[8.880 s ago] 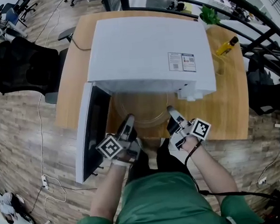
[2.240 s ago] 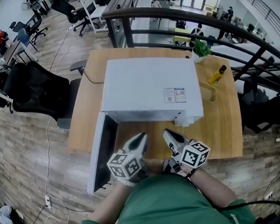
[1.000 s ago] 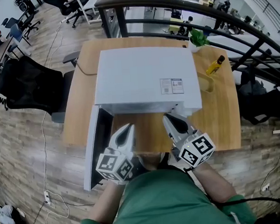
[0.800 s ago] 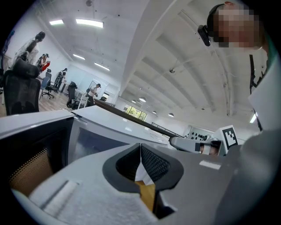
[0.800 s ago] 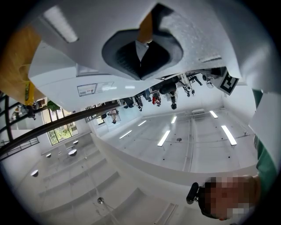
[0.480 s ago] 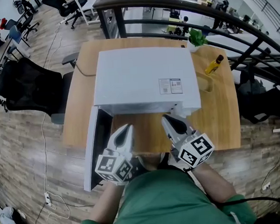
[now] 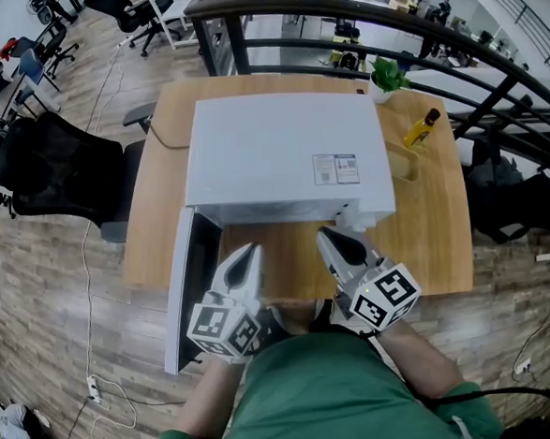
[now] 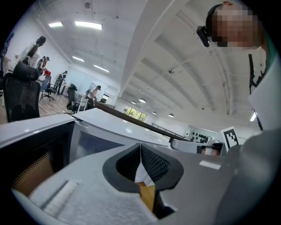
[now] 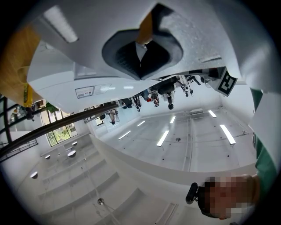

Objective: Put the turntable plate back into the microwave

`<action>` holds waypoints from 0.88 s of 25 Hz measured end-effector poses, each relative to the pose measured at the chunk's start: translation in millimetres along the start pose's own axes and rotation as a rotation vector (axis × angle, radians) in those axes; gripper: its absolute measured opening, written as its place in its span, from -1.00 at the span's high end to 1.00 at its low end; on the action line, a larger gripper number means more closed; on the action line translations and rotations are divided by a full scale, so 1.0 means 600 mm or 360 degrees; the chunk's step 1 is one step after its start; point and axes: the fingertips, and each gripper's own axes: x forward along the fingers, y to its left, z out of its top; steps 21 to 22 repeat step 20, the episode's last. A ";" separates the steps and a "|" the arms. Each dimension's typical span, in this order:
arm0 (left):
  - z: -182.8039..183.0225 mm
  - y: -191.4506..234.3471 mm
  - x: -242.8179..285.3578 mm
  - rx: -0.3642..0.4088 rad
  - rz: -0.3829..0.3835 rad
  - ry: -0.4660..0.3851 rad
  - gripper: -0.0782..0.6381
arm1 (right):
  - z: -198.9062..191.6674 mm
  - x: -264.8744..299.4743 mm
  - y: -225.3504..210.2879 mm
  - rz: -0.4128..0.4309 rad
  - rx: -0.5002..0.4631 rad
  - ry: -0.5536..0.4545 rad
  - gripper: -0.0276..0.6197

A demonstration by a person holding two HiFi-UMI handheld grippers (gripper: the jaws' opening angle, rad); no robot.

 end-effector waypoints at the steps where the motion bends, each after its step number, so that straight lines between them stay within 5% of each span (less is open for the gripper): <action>1: 0.000 0.000 -0.001 0.0002 0.0001 -0.0001 0.74 | 0.000 0.000 0.001 0.0001 0.0000 0.0000 0.91; 22: -0.004 -0.006 -0.001 -0.0009 0.0000 0.0010 0.74 | -0.001 -0.004 0.004 0.0015 0.0003 0.0003 0.91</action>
